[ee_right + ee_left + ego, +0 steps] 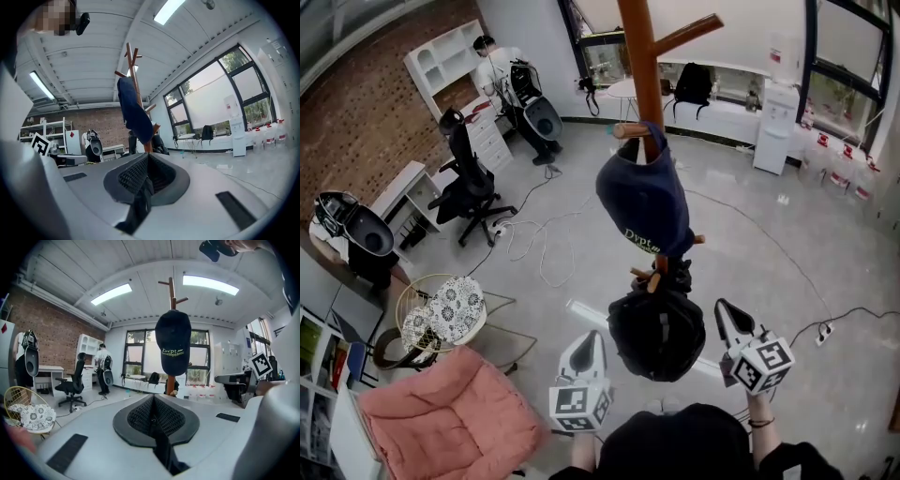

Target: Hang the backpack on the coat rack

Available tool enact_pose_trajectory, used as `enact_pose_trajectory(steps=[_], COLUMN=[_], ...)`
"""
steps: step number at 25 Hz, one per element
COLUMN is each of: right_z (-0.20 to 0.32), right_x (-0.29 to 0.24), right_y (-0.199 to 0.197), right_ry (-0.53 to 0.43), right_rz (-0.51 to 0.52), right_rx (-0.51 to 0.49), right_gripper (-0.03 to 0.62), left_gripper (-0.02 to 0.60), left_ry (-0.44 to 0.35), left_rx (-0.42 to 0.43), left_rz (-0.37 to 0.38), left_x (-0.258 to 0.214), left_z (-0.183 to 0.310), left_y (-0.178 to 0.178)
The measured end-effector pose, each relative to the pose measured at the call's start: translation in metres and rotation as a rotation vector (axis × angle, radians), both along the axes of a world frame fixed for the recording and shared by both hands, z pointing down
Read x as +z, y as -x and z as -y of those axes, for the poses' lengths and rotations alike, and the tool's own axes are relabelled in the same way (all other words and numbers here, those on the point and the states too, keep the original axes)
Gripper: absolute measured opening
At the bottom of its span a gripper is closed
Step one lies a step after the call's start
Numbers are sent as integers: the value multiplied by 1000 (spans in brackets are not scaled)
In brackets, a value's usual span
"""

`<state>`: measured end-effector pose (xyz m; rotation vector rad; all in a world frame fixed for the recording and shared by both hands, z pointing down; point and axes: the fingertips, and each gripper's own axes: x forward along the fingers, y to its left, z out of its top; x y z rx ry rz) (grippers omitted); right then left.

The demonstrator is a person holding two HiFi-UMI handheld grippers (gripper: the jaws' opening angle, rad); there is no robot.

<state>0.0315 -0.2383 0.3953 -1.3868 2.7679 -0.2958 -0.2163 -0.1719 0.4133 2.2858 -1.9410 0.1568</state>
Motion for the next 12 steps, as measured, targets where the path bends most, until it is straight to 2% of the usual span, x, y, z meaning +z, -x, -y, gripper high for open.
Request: enact_pose_trajectory(steps=[12], right_z=[7], right_x=[-4], right_y=[-5], right_ry=[-26], right_rz=[3], right_rx=[-7], right_gripper=[12], left_gripper=[15], left_ry=[4], left_rx=[-31], left_rz=[-4], left_x=[2], left_z=[1], left_y=[6])
